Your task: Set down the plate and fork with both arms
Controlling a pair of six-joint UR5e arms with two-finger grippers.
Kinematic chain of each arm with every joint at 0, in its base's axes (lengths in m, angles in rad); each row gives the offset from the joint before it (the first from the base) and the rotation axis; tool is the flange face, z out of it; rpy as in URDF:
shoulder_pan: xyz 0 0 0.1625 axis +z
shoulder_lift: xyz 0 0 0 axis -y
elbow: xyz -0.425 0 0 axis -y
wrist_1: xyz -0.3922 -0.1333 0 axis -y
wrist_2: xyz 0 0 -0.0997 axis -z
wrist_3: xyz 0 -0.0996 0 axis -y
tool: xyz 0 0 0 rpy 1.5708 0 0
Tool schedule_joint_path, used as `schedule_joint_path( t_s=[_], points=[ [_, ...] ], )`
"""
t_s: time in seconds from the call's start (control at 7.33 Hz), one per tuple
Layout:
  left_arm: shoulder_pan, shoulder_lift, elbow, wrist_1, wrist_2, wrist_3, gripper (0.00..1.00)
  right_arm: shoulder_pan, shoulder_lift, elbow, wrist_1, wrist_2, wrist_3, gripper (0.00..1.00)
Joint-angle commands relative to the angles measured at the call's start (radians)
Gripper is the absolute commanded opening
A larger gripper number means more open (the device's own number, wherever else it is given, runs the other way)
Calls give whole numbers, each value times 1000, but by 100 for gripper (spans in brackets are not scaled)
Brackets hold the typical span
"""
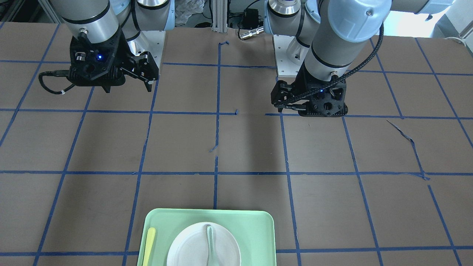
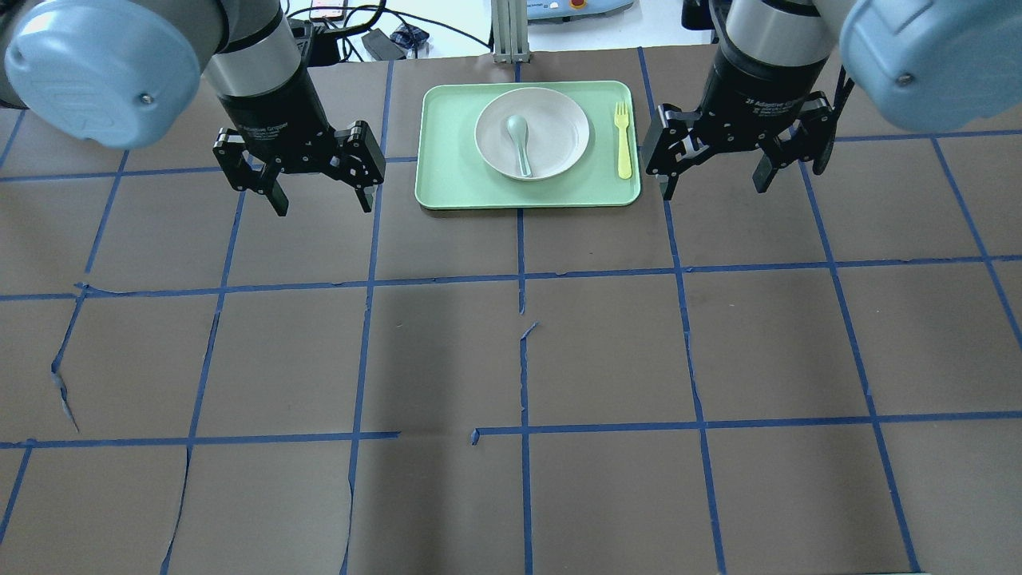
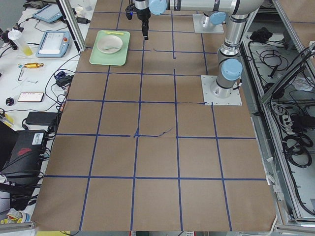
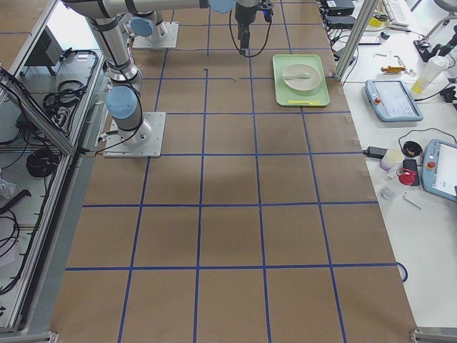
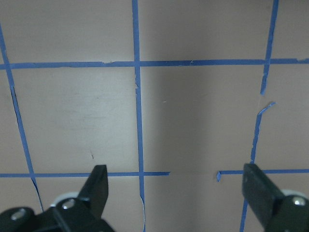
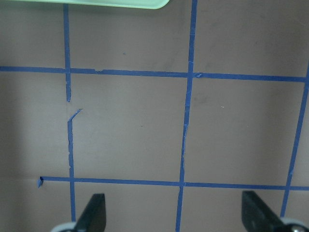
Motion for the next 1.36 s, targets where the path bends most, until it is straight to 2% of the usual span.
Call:
schedule_joint_path(
  t_s=[0.0,0.27,0.82,1.23],
  points=[
    [6,5,-3,-38,31,-2,100,-2,3,-8,-5,-2,0,100],
    [12,9,-5,-65,72,-2,100,-6,5,-8,-7,0,0,100],
    [15,-18,-11,-55,71,0,100,-6,10,-2,-7,-2,0,100],
    [9,19,4,-52,60,-2,100,-5,8,-1,1,-3,1,100]
  ],
)
